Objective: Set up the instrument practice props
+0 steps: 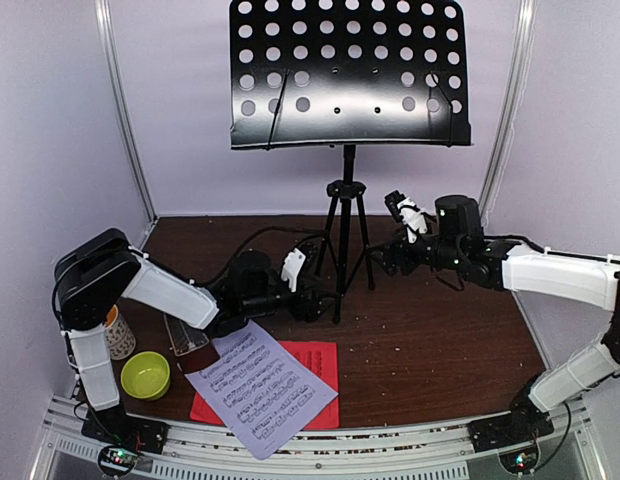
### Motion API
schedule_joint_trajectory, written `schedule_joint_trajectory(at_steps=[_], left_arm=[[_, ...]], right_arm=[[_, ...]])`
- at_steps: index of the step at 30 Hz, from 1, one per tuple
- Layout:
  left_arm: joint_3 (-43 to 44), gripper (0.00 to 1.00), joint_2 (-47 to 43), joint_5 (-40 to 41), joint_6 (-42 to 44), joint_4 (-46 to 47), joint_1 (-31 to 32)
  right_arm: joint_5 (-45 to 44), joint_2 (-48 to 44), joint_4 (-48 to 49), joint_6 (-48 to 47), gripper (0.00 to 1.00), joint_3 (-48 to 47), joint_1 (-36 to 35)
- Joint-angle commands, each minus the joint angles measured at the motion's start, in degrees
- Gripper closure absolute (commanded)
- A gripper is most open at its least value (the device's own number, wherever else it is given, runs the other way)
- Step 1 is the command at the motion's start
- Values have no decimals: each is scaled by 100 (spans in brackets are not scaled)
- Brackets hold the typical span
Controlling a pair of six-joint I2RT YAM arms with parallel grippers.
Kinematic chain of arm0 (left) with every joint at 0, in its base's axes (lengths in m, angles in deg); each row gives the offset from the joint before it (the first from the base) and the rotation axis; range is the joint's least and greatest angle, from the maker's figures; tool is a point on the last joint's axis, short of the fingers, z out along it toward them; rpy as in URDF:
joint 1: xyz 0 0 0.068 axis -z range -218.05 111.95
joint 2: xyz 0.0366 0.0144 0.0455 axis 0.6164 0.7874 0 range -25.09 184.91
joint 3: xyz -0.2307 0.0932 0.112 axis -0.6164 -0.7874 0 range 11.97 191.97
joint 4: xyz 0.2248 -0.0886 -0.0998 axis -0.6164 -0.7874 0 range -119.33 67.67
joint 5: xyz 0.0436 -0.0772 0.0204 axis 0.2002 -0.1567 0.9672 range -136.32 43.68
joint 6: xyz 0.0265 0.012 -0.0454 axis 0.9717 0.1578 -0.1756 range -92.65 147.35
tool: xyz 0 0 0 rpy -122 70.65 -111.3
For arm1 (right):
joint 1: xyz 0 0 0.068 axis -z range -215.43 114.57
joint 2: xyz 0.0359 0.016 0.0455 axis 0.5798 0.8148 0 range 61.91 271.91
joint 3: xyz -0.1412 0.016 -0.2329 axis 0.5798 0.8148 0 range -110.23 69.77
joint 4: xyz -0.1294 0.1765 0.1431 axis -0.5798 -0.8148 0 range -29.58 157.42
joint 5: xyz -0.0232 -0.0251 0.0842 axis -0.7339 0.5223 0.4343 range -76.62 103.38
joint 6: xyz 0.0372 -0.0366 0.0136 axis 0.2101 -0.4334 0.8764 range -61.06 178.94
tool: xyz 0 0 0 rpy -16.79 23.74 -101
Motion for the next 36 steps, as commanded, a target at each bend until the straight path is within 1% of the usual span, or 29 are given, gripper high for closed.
schedule_joint_trajectory(at_steps=[1,4,12,19,29,36], left_arm=[[338,28,239,-99,-188,442,60],[381,29,368,-51,-212,473,72],[683,32,657,-43,-221,406,76],[836,37,828,5,-223,429,72],[1162,49,1066,-83,-278,361,73],[1164,61,1089,-153,-380,456,78]], right_arm=[[579,467,352,55,19,-520,247],[705,775,420,21,21,-757,306],[654,1358,493,-149,25,-1171,338],[631,1622,620,-253,34,-1264,334],[511,1862,672,-438,46,-1383,331],[388,1894,645,-599,57,-1406,330]])
